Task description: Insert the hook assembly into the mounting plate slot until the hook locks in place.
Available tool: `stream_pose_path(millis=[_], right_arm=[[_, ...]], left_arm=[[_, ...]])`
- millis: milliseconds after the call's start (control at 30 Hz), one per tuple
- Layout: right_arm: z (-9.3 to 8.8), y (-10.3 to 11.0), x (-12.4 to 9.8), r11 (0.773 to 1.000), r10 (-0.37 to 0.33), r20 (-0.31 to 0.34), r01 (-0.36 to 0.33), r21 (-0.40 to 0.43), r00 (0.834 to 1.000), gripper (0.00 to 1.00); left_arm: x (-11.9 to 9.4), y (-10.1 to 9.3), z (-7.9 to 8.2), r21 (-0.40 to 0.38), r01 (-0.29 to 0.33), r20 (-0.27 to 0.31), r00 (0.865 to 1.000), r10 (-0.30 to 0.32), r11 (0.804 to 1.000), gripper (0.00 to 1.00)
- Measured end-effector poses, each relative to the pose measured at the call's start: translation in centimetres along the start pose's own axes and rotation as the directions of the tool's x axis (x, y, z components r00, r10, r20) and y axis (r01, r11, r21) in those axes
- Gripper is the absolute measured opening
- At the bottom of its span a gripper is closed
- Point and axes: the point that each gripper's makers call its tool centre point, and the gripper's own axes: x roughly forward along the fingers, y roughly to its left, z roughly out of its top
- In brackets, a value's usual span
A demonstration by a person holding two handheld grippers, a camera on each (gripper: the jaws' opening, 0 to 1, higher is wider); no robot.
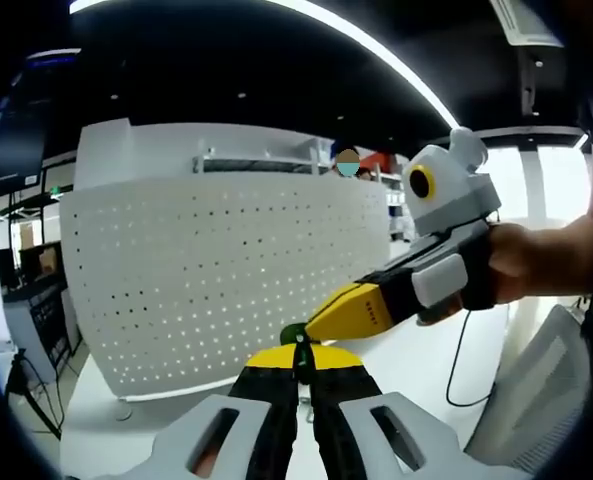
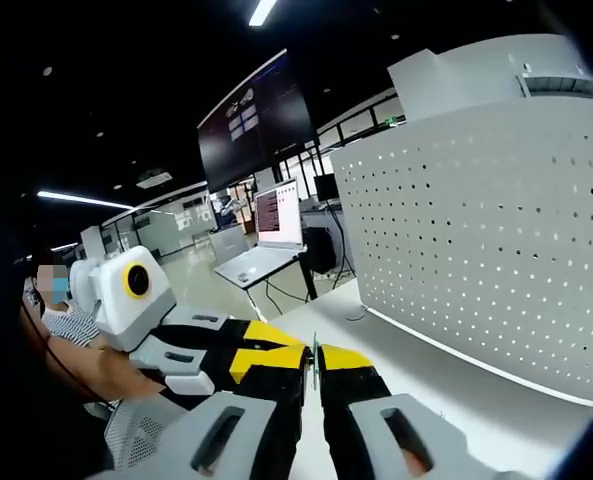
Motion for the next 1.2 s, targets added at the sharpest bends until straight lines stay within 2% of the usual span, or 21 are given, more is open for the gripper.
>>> stream_pose_path(millis=[133, 267, 533, 767, 1000, 1200], right_arm=[[0.1, 0.2, -0.2, 1.000, -0.006, 0.004, 0.006, -0.028, 1.000, 0.06], [0.2, -0.1, -0.7, 0.998, -0.032, 0.016, 0.033, -0.062, 0.999, 0.14], [-0.3, -1.3, -2.1, 0.993, -0.085, 0.030, 0.087, -0.080, 0.996, 0.22], [-0.6, -2.1, -3.4, 0.988, -0.126, 0.038, 0.129, -0.090, 0.991, 0.26], [-0.5, -2.9, -4.7, 0.982, -0.160, 0.053, 0.164, -0.094, 0.986, 0.29], [-0.8, -3.6, -6.0, 0.975, -0.198, 0.061, 0.203, -0.090, 0.978, 0.30]], left_arm=[[0.0, 0.0, 0.0, -0.013, 0.003, 0.002, 1.000, -0.003, 1.000, 0.03], [-0.2, 0.6, 0.2, -0.018, -0.013, 0.008, 1.000, 0.013, 1.000, 0.03], [-0.4, 2.9, 1.1, -0.040, -0.061, 0.026, 0.998, 0.062, 0.997, 0.03], [-0.3, 4.6, 2.0, -0.028, -0.097, 0.038, 0.994, 0.098, 0.995, 0.03], [-0.4, 7.3, 3.7, -0.017, -0.153, 0.065, 0.986, 0.154, 0.988, 0.03], [-0.3, 9.8, 5.9, 0.011, -0.200, 0.101, 0.975, 0.198, 0.980, 0.03]])
